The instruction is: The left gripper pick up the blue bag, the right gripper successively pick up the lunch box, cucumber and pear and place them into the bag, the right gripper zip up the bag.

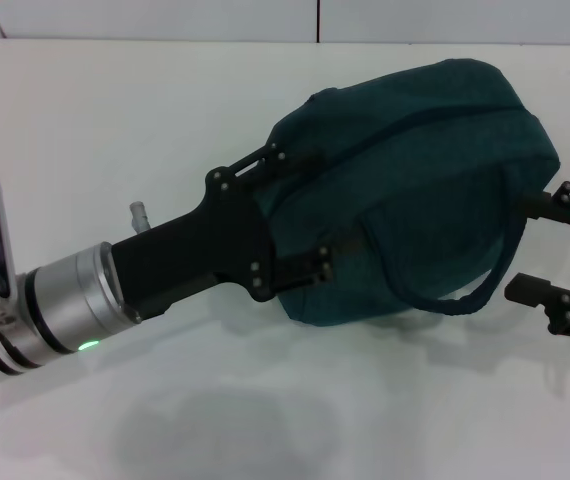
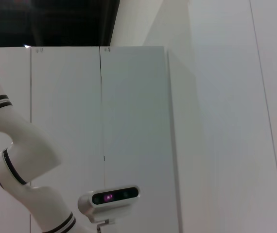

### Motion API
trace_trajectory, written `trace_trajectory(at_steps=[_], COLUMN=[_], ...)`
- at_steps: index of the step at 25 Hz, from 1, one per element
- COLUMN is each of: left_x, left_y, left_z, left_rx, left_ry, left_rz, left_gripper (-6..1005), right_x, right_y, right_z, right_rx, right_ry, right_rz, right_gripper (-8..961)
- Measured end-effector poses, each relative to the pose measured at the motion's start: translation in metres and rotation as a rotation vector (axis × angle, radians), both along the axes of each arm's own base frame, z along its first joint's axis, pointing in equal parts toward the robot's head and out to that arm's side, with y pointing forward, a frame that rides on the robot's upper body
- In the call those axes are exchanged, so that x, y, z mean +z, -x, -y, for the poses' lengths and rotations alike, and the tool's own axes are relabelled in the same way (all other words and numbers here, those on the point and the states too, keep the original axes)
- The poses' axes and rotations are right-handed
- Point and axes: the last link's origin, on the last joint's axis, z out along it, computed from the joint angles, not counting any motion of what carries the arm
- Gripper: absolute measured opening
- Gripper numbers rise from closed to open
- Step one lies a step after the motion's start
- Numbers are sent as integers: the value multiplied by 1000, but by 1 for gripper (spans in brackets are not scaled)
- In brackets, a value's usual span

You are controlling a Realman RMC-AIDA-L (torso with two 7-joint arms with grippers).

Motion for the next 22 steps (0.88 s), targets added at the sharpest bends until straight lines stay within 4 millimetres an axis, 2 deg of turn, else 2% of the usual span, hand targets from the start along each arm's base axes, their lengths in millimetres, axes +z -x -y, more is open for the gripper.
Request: trace_trajectory(at_steps=[11, 17, 22], left_x=[3, 26, 40], left_y=[3, 15, 26], left_z=[-3, -7, -7], left_rx=[-2, 14, 50], left_ry=[-24, -44, -26], left_rz=[-20, -22, -33], left_gripper=[802, 801, 800], right_x=[-1, -4, -26], right_y=[3, 18, 38], right_z=[-10, -20, -34], right_rx=[-44, -25, 5], right_ry=[-46, -8, 46], right_rz=[-23, -34, 38], right_gripper=[753, 753, 753])
